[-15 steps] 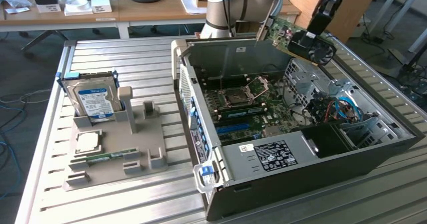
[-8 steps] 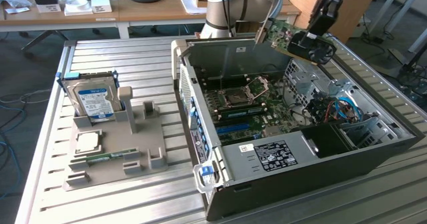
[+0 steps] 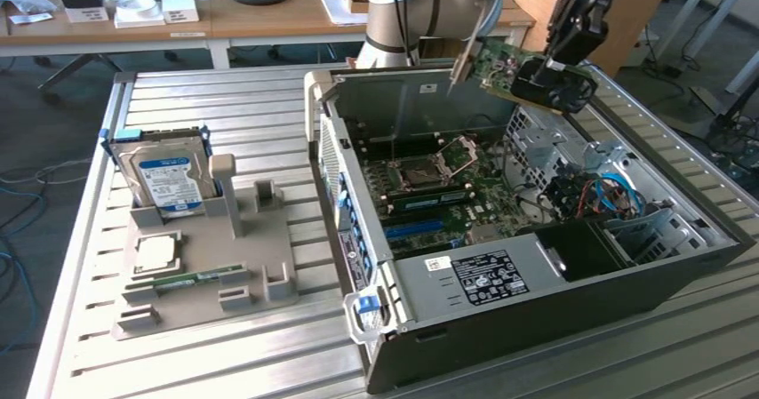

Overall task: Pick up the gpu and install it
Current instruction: 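Insert the gpu into the slot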

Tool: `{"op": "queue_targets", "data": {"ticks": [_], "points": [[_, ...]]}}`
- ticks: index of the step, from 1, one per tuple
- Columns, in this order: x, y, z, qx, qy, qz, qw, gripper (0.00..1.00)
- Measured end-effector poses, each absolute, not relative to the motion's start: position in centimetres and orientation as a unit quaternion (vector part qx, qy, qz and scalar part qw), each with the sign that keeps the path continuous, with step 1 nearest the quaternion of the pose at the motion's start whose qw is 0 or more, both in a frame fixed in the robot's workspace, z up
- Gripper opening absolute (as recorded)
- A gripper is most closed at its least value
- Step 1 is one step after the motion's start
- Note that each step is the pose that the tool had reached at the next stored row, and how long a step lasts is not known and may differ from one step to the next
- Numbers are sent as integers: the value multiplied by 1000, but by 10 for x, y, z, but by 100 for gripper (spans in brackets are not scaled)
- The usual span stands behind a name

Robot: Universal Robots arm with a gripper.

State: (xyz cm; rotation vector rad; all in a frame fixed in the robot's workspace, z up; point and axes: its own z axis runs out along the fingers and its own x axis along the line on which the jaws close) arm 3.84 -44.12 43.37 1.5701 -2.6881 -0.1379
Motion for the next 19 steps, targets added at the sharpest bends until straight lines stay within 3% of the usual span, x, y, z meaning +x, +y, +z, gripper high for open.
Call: {"op": "queue_targets", "data": {"ticks": [19], "points": [[38, -441, 432, 625, -779, -42, 19, 27]]}}
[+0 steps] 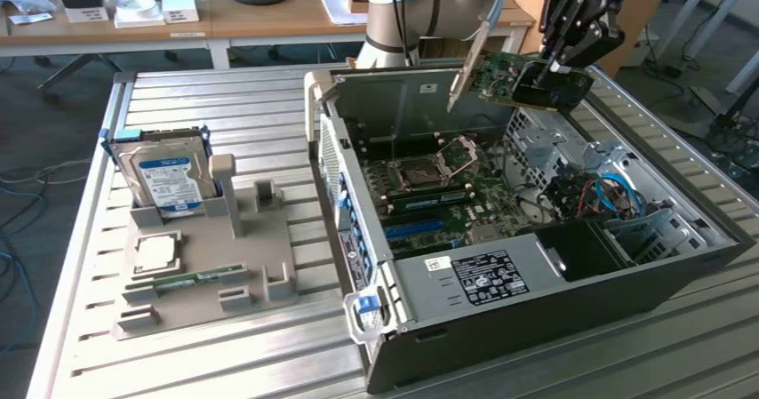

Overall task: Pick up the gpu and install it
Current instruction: 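Insert the gpu into the slot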

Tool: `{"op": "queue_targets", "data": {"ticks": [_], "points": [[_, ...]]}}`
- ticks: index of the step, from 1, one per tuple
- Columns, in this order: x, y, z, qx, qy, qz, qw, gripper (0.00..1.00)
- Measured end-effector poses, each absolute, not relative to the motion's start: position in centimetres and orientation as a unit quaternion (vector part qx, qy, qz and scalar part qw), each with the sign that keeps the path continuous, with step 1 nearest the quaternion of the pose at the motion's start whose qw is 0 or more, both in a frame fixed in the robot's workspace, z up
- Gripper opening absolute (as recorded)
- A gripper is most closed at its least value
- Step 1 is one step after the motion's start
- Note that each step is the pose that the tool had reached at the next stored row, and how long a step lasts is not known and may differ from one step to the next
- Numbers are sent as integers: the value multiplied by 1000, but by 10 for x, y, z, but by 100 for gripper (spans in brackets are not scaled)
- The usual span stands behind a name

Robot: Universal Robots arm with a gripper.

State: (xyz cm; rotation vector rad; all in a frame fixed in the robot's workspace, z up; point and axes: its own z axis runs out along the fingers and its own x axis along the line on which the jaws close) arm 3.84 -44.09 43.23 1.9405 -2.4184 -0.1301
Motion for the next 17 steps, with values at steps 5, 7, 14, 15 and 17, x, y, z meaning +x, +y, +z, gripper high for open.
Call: {"op": "queue_targets", "data": {"ticks": [5, 7, 14, 15, 17], "points": [[38, -441, 432, 654, -755, -41, 21, 27], [38, -441, 432, 666, -745, -41, 21, 27], [38, -441, 432, 680, -732, -40, 22, 27], [38, -441, 432, 680, -732, -40, 22, 27], [38, -441, 432, 680, -732, -40, 22, 27]]}}
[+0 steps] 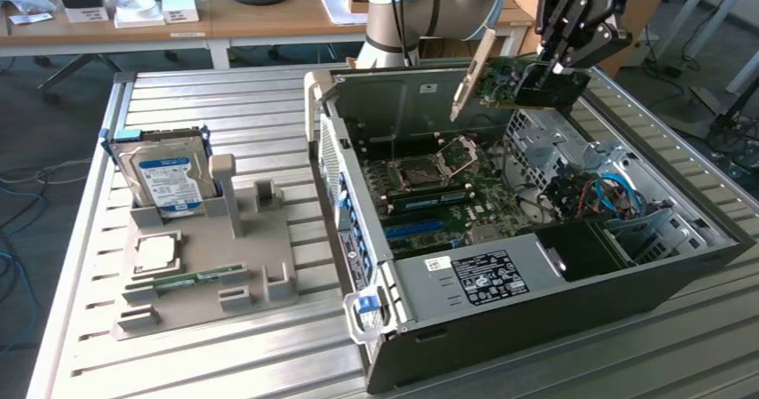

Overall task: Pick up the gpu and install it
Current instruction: 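Insert the gpu into the slot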

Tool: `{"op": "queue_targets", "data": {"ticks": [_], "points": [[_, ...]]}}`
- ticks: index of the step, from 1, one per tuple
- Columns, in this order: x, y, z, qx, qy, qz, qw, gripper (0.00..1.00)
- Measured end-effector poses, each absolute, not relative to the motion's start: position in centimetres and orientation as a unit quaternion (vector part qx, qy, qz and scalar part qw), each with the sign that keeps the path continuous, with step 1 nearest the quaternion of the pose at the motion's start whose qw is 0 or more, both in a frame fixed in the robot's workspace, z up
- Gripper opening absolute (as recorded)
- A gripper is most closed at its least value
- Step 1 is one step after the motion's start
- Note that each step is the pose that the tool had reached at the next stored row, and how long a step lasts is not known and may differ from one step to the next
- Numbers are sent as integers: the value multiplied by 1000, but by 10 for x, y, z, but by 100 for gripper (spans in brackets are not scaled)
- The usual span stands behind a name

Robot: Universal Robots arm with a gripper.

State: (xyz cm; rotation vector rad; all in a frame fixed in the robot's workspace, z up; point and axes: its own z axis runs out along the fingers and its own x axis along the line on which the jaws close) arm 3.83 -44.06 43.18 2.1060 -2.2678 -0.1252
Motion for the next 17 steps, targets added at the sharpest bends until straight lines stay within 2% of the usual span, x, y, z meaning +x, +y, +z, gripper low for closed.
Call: {"op": "queue_targets", "data": {"ticks": [17], "points": [[38, -440, 430, 759, -650, -38, 27, 27]]}}
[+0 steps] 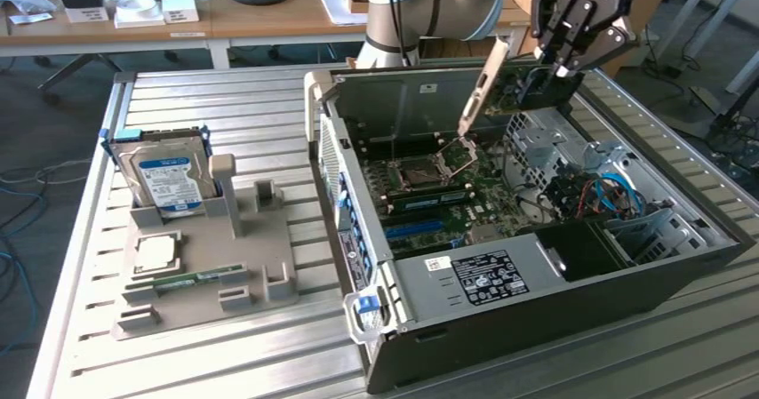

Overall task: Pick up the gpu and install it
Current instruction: 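Insert the gpu into the slot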

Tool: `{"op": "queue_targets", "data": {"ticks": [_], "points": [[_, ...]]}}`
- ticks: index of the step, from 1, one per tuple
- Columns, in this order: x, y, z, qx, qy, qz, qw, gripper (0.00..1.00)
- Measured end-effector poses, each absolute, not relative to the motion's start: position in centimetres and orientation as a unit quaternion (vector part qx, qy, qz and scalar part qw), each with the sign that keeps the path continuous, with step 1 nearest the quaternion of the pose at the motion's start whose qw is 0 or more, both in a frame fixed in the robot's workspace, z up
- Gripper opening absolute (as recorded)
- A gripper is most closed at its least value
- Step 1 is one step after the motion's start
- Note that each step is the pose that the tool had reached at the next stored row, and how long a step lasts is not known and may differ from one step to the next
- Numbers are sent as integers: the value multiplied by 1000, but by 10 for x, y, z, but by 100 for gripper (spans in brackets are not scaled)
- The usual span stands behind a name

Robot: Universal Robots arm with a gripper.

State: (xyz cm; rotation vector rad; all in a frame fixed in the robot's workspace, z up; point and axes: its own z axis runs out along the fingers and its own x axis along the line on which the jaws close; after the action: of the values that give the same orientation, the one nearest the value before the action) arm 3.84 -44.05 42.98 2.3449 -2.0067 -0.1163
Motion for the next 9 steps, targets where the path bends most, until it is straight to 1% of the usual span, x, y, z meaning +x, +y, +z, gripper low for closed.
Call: {"op": "queue_targets", "data": {"ticks": [9], "points": [[38, -440, 429, 773, -633, -36, 26, 27]]}}
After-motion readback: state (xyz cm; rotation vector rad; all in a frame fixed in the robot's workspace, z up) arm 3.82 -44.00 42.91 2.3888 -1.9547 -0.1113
